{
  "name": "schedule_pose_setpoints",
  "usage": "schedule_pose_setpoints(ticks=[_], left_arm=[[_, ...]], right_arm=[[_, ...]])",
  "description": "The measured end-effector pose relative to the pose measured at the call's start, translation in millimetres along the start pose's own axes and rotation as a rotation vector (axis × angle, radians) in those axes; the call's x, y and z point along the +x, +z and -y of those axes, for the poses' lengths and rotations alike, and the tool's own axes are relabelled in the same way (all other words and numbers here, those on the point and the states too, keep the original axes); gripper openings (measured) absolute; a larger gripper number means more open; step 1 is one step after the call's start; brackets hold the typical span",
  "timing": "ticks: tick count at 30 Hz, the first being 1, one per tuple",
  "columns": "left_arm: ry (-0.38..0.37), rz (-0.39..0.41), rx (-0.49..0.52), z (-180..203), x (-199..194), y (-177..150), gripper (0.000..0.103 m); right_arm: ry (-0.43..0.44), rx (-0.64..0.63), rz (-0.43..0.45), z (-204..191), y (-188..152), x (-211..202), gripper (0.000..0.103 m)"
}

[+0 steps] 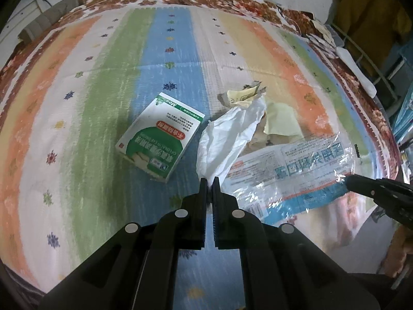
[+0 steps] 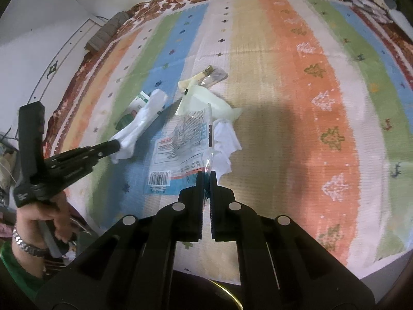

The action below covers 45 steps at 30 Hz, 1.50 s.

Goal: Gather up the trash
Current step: 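Close the left tool on the white tissue while the right tool grasps the clear wrapper, then carry both items over the bin and open both tools to drop them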

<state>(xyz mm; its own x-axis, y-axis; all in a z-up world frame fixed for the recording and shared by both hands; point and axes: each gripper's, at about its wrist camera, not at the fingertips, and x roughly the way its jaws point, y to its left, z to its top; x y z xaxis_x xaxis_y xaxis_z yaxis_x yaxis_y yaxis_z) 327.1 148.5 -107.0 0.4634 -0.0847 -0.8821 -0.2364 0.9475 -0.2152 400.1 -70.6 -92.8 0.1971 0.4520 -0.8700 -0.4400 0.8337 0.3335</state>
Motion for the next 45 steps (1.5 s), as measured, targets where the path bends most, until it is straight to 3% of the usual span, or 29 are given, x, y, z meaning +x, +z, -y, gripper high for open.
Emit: schedule_pose_setpoints(ticks=[13,23,45], left_arm=[[-0.039,0.004,-0.054,7.9,-44.9,-20.6,0.003],[-0.083,0.051,-0.095,21.9,-87.0,-41.6,0.003],[-0.125,0.128,-0.103,49.5,-146.1,-99.9,0.003]], right_arm=[[-0.035,-0.108,0.074,-27.7,-17.9,-45.9,0.003],[-0.065,-0.164,0.134,-45.6,-39.2,-82.2,0.003],[-0.084,-0.297,0.281,-76.3,-111.2,-154.3,0.003]])
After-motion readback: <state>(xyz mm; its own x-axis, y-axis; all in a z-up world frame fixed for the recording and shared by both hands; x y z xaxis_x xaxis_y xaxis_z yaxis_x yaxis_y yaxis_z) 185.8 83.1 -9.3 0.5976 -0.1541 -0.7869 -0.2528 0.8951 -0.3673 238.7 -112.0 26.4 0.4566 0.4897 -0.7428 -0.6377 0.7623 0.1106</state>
